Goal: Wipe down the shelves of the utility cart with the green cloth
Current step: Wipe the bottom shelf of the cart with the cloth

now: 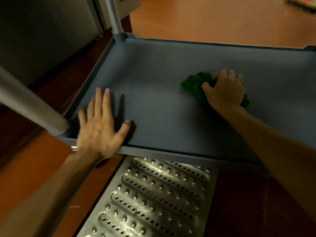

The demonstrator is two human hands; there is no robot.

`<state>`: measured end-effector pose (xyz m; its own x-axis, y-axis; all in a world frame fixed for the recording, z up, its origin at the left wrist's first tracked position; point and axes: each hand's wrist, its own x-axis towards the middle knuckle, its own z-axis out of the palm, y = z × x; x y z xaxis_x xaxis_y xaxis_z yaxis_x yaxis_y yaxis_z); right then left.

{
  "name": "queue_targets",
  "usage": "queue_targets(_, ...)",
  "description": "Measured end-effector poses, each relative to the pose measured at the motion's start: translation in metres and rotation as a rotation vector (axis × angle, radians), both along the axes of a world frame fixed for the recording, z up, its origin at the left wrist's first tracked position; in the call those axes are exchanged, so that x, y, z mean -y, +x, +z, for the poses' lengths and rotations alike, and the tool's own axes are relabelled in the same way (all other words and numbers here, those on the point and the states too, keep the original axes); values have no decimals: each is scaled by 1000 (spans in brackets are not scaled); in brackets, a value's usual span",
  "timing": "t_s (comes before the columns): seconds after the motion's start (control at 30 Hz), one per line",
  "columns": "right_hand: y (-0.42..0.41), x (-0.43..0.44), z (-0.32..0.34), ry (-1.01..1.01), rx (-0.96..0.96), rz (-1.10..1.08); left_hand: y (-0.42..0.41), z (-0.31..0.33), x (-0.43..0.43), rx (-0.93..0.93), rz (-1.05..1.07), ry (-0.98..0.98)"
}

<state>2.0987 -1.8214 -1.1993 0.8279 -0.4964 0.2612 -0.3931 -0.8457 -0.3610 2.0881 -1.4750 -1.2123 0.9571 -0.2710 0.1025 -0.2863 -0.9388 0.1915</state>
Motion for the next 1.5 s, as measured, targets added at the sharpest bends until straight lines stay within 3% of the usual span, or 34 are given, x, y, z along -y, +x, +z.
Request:
queue_targets(0.13, 69, -64, 4, -54, -173, -26, -3, 0, 3, 74, 38, -163)
queue_targets(0.43, 140, -186, 8, -38, -212, 408, -1, -1, 7, 148, 81, -287)
queue_targets(0.63, 102, -231, 15, 7, -165, 795, 0, 1, 6, 180, 77, -287)
queue_targets(0.73, 71, -237, 12, 136, -106, 792, -1, 5, 5, 187, 18, -275)
queue_targets(0.9, 26, -196, 14, 88, -88, 911, -1, 8, 10, 154, 34, -252)
queue_targets(1.17, -76, -54, 10, 68, -41, 863, 10, -1, 3, 23, 84, -170)
queue_targets(1.37, -146, 89, 7, -17, -92, 431, 22, -16, -7, 4, 95, -72)
queue_targets(1.5, -159, 116, 0, -38, -89, 287, 22, -16, -7, 21, 65, -27)
